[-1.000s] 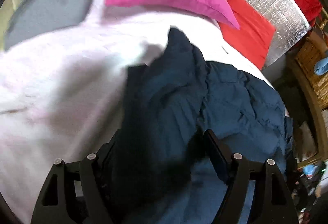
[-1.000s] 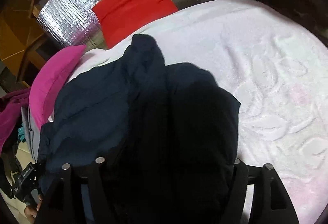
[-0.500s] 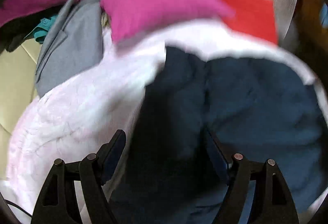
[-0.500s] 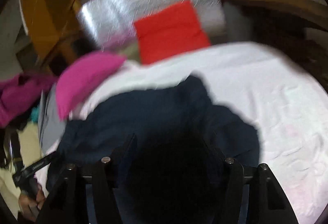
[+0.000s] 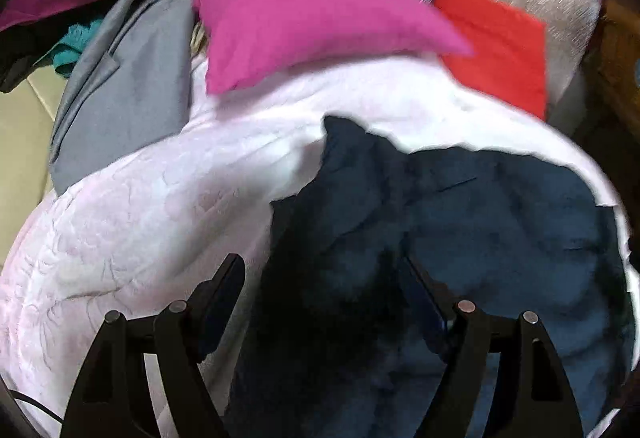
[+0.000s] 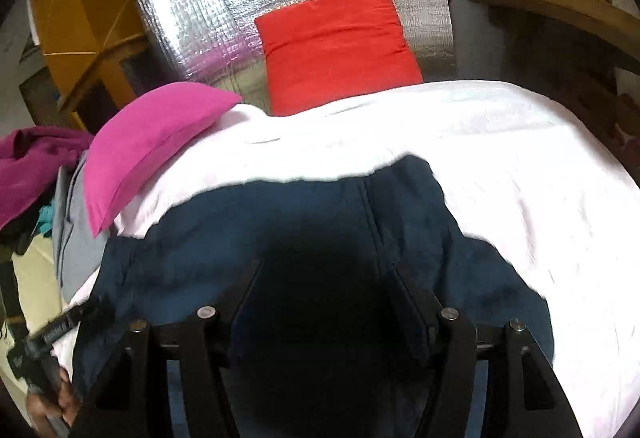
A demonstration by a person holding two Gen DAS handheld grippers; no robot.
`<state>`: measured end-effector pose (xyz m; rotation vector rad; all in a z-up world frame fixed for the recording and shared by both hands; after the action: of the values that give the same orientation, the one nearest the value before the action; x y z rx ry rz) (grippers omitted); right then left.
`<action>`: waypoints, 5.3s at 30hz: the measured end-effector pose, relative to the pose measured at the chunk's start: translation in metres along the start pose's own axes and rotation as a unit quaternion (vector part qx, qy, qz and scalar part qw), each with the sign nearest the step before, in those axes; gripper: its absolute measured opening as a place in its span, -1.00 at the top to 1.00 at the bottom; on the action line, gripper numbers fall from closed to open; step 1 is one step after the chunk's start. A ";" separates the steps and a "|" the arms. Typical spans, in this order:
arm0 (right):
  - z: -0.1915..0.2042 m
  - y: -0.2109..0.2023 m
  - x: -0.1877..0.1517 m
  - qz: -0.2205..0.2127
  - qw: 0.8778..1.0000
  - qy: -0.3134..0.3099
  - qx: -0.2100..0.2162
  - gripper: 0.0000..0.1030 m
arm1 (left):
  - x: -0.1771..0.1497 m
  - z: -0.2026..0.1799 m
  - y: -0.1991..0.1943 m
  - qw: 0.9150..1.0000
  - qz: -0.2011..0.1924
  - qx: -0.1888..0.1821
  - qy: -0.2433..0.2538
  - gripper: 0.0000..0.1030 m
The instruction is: Fold large clothes
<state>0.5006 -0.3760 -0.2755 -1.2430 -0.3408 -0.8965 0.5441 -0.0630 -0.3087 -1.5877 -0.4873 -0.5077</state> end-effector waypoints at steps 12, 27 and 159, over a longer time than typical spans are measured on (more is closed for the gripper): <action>0.034 0.035 0.000 0.029 0.999 0.005 0.016 -0.34 | 0.005 0.011 0.010 0.999 0.025 -0.023 -0.027 -0.59; 0.060 0.061 -0.013 0.106 0.992 0.029 0.060 -0.26 | -0.011 -0.016 -0.035 0.997 -0.031 -0.020 0.062 -0.59; 0.098 -0.500 -0.243 -0.140 0.983 -0.091 -0.077 -0.93 | -0.251 0.017 -0.535 0.952 -0.305 0.024 0.030 -0.93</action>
<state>-0.0001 -0.2133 -0.0720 -1.4486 -0.6135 -1.0672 0.0279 -0.0092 -0.0259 -1.3534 -0.9435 -0.9981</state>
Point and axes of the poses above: each gripper's, at about its wrist camera, not at the fingertips, and y roughly the way its jaws point, z to its left, x to its top, the point moved 5 cm from there along y, roughly the way its jaws point, and after that the axes turned 1 degree about -x, right-handed, at the moved point
